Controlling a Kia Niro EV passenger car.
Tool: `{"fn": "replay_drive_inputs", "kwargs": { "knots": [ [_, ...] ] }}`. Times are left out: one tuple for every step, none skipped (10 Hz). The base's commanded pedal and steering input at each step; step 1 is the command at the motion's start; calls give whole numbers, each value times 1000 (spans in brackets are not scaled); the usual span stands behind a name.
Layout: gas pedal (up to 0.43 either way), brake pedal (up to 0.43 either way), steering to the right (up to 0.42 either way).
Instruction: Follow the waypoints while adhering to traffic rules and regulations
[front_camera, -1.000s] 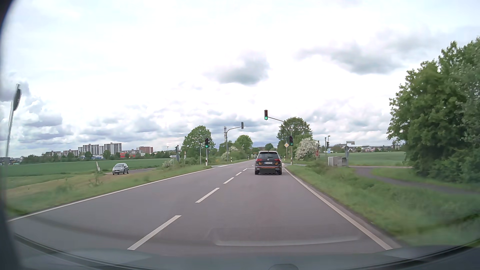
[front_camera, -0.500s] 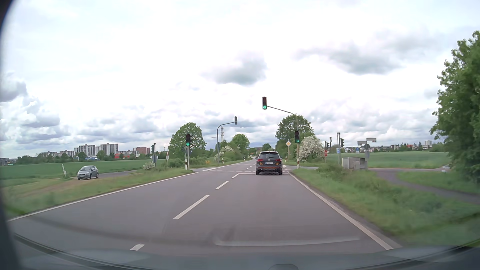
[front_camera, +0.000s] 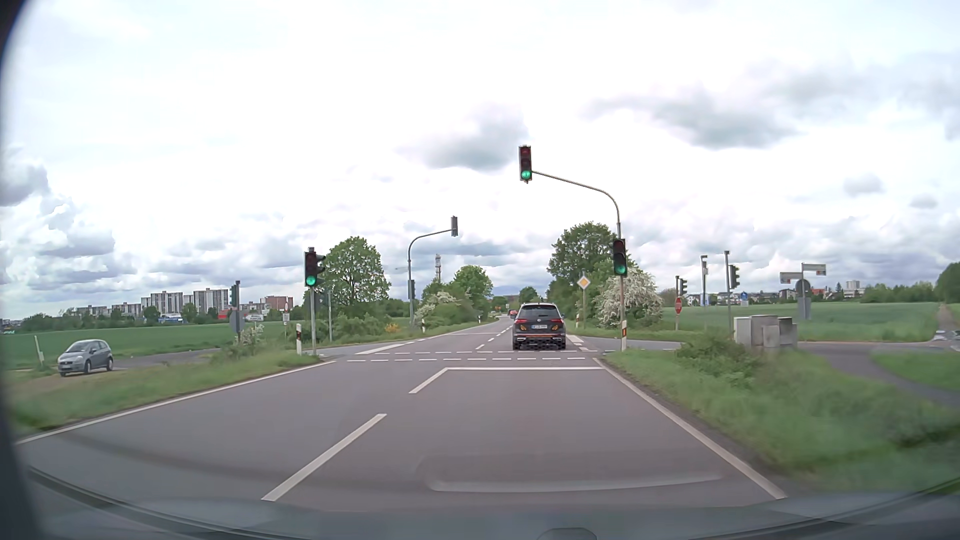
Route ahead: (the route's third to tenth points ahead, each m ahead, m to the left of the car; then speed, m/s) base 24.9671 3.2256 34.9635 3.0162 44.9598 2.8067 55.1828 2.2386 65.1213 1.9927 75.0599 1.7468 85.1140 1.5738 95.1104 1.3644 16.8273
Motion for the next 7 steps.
{"fn": "replay_drive_inputs", "kwargs": {
  "knots": [
    [130,0,2],
    [130,0,3],
    [130,0,2],
    [130,0,3],
    [130,0,2],
    [130,0,3],
    [130,0,2]
  ]
}}
